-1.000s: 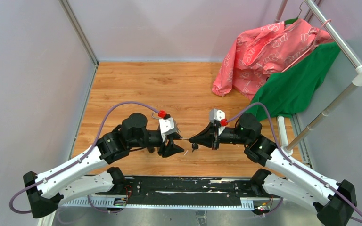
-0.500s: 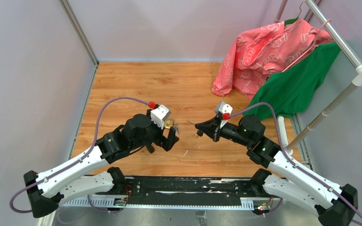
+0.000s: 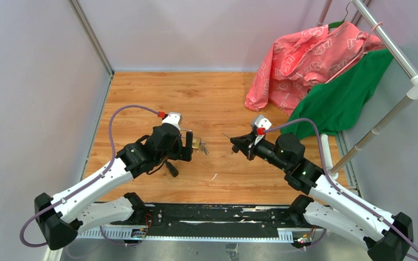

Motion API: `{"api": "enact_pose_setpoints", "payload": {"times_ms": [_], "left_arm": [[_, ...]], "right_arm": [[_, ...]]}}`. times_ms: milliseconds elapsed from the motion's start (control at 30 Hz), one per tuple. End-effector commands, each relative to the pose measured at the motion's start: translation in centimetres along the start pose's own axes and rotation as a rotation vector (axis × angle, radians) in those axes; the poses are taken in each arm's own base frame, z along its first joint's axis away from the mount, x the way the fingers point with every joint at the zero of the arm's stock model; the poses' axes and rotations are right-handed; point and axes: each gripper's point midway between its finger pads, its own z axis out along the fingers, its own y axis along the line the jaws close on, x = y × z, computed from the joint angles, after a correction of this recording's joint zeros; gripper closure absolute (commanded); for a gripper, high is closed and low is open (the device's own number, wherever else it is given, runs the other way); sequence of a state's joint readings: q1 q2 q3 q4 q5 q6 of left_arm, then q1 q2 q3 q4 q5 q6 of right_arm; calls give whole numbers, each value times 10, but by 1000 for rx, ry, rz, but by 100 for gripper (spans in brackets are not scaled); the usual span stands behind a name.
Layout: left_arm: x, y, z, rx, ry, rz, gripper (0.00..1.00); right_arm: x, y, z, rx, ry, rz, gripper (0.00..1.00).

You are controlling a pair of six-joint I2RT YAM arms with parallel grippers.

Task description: Unlock with the key

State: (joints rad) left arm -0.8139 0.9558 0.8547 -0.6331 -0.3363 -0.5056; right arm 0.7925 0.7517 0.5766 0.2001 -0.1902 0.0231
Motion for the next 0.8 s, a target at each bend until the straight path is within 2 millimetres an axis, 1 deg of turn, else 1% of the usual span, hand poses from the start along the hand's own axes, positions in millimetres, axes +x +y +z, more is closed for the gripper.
{"api": "enact_pose_setpoints", "payload": {"times_ms": [0, 133, 367, 533, 767], "left_arm": [[1, 20, -4, -85, 13, -112, 0], [17, 40, 0, -179, 89, -156, 0], [35, 59, -2, -279, 122, -259, 0], [49, 69, -3, -354, 156, -322, 3], [71, 73, -2, -408, 207, -419, 10]], "right_arm": [[10, -3, -2, 28, 20, -5, 100], [13, -2, -1, 22, 27, -2, 100], [17, 1, 1, 5, 40, 3, 100], [19, 2, 3, 0, 51, 13, 100], [23, 5, 3, -9, 66, 29, 100]]}}
